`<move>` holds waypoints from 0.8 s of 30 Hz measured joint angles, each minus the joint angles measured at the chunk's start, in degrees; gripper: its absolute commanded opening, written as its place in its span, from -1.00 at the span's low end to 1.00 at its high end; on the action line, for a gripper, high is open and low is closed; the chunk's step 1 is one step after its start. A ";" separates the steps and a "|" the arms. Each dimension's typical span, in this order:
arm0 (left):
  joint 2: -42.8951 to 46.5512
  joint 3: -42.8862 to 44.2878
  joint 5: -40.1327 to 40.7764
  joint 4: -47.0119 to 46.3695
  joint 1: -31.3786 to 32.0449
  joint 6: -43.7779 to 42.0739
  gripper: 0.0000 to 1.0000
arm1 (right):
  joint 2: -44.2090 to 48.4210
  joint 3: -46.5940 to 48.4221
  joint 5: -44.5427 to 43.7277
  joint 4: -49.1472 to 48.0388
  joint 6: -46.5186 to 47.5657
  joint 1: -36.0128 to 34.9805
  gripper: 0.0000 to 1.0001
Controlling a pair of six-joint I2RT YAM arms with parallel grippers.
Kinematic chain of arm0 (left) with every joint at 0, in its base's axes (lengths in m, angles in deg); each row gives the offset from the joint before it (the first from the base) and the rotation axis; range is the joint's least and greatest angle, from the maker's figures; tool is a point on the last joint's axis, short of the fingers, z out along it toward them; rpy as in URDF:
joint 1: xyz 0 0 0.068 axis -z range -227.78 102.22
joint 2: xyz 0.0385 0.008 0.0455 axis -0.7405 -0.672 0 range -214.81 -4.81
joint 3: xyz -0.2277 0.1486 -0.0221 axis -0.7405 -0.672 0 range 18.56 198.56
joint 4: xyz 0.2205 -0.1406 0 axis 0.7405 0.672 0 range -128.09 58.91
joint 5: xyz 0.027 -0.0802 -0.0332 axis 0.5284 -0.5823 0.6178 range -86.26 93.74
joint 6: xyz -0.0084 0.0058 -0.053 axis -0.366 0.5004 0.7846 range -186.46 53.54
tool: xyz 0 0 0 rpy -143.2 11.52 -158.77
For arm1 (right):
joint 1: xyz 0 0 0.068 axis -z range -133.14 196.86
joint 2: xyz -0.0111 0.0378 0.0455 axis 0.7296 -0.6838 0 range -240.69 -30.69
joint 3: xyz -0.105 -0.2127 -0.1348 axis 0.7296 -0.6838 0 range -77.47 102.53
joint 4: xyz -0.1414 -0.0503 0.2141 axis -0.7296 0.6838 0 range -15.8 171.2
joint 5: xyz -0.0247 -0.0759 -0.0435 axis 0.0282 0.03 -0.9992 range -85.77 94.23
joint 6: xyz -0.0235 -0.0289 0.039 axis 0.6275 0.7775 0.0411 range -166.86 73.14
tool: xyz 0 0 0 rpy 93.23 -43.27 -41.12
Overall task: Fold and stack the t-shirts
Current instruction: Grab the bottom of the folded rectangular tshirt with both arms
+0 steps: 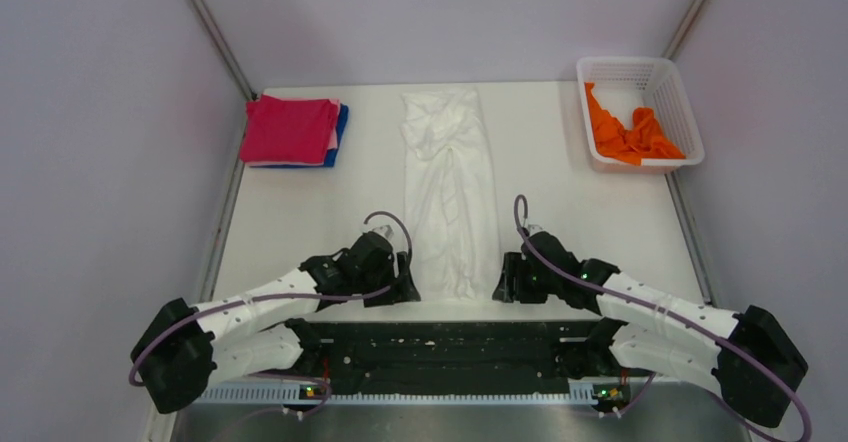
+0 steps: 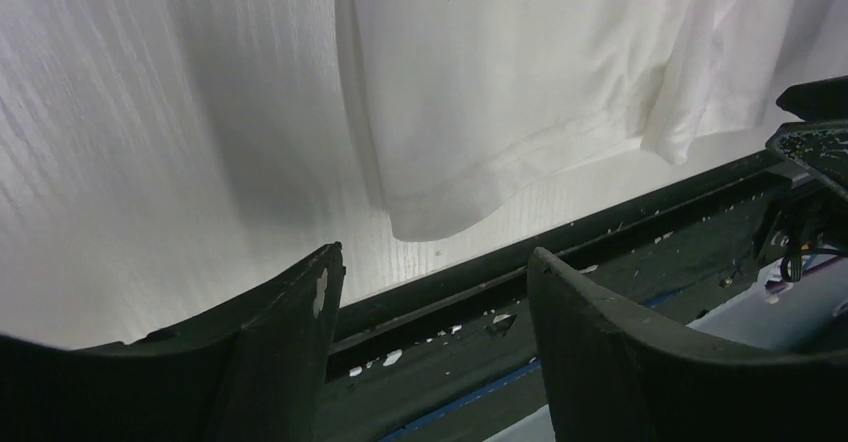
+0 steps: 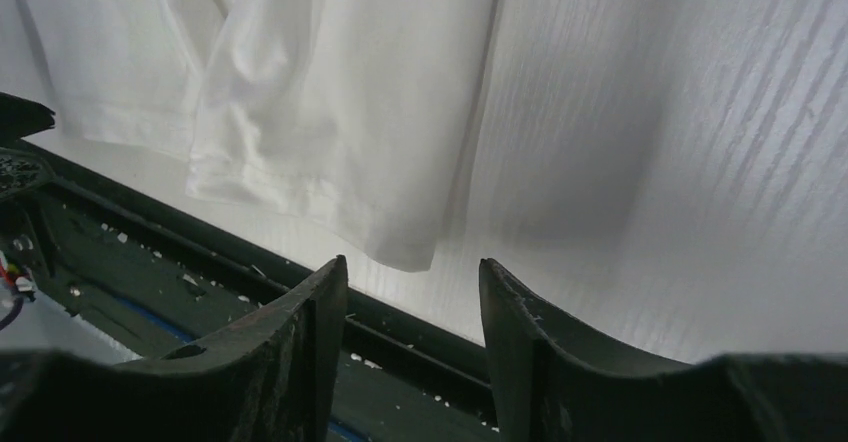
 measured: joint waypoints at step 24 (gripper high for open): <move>-11.43 0.72 -1.07 -7.45 0.70 1.55 -1.00 | -6.51 -3.23 6.75 -10.43 -3.10 0.02 -0.84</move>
